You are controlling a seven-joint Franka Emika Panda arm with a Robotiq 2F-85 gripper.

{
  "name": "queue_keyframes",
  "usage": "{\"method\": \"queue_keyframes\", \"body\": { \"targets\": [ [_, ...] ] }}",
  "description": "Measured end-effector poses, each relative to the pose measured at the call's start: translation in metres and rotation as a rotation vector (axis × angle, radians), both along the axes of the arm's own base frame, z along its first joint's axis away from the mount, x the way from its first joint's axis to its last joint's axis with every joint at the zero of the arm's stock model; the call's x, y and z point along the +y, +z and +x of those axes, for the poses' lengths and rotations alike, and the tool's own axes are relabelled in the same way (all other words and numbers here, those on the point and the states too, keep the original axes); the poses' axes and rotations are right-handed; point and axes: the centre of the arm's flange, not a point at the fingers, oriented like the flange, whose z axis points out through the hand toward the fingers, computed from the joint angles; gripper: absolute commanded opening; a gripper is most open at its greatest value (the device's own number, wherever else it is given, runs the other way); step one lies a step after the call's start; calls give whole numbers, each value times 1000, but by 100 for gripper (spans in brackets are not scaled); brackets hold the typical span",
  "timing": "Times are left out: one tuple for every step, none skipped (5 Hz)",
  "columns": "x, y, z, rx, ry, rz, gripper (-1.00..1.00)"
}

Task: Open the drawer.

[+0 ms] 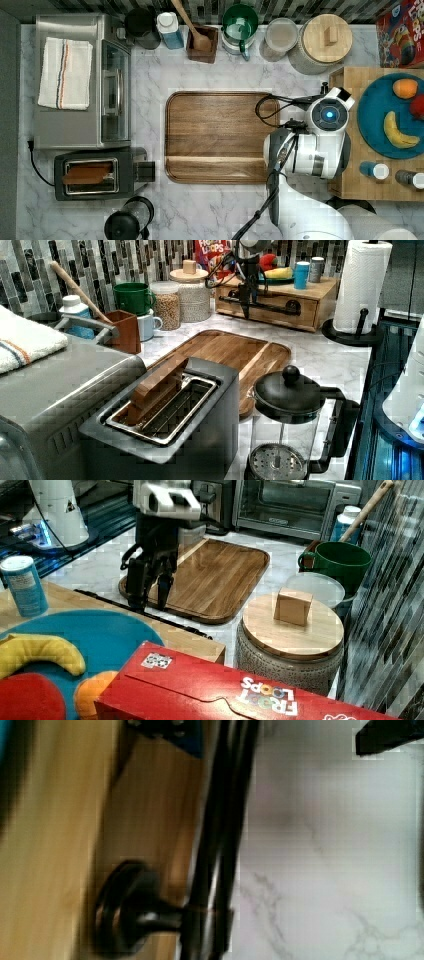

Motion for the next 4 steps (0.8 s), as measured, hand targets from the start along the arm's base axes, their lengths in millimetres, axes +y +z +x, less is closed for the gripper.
{"method": "queue_keyframes", "body": {
  "targets": [
    [1, -6, -2, 7, -19, 3, 100],
    [0, -4, -5, 84, -52, 20, 100],
    [-7, 1, -1, 58, -146, 84, 100],
    [-11, 3, 4, 38, -147, 118, 100]
  ]
}}
